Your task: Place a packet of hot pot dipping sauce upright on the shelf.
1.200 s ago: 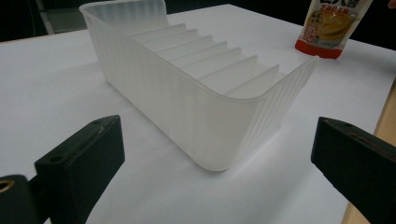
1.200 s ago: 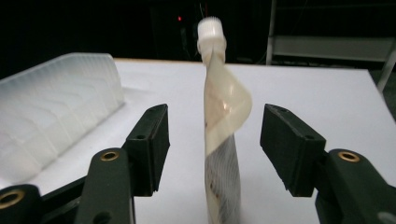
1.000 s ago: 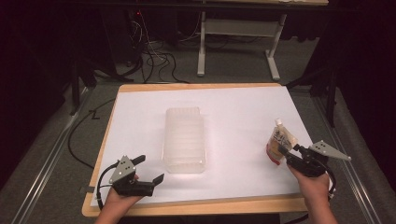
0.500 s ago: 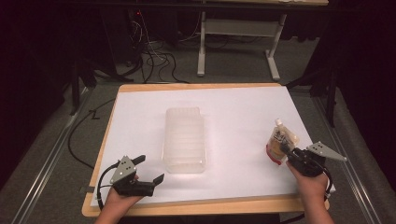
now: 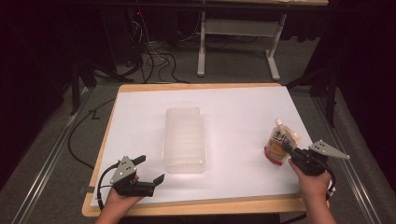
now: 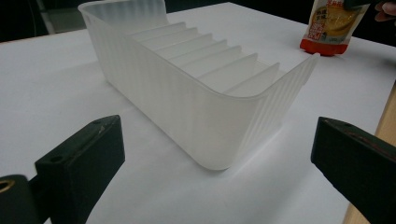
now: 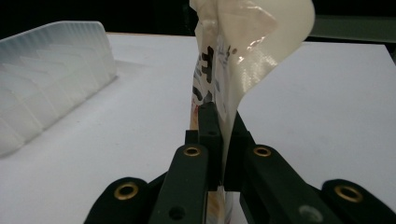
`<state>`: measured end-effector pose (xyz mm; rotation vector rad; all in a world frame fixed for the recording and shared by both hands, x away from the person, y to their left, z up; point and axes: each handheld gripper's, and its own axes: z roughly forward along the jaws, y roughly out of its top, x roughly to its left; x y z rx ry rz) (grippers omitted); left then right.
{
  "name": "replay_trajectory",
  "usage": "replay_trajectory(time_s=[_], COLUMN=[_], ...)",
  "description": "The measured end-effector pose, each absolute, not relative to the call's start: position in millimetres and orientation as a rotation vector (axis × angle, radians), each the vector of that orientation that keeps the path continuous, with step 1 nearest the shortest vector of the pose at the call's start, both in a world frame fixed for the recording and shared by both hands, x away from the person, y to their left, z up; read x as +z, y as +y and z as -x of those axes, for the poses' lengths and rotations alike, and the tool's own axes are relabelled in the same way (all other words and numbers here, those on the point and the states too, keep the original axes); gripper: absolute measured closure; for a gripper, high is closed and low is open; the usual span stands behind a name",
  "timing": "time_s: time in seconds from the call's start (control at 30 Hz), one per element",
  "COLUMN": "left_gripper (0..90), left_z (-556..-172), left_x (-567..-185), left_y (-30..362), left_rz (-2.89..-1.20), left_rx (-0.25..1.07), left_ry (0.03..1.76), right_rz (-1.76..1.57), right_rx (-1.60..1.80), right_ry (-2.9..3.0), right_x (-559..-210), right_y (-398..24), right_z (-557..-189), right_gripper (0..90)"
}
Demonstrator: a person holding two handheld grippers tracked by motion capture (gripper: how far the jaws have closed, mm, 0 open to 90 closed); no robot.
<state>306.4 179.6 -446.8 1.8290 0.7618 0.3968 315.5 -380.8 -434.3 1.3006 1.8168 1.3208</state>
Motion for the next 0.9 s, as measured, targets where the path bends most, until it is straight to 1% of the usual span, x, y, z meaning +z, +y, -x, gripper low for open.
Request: replay_trajectory(time_s=[0.37, 0.9], left_gripper=[3.4, 3.6], left_z=[-305, -306], left_x=[-446, -446], left_y=[179, 183], left_rz=[-1.818, -1.819], left_rx=[0.395, 0.41], left_ry=[0.76, 0.761], right_rz=[-1.268, -1.156], right_rx=[1.373, 1.444], right_ry=[1.813, 1.887], right_x=[-428, -414], right_y=[-379, -363], right_z=[-311, -319], right_gripper=[90.0, 90.0])
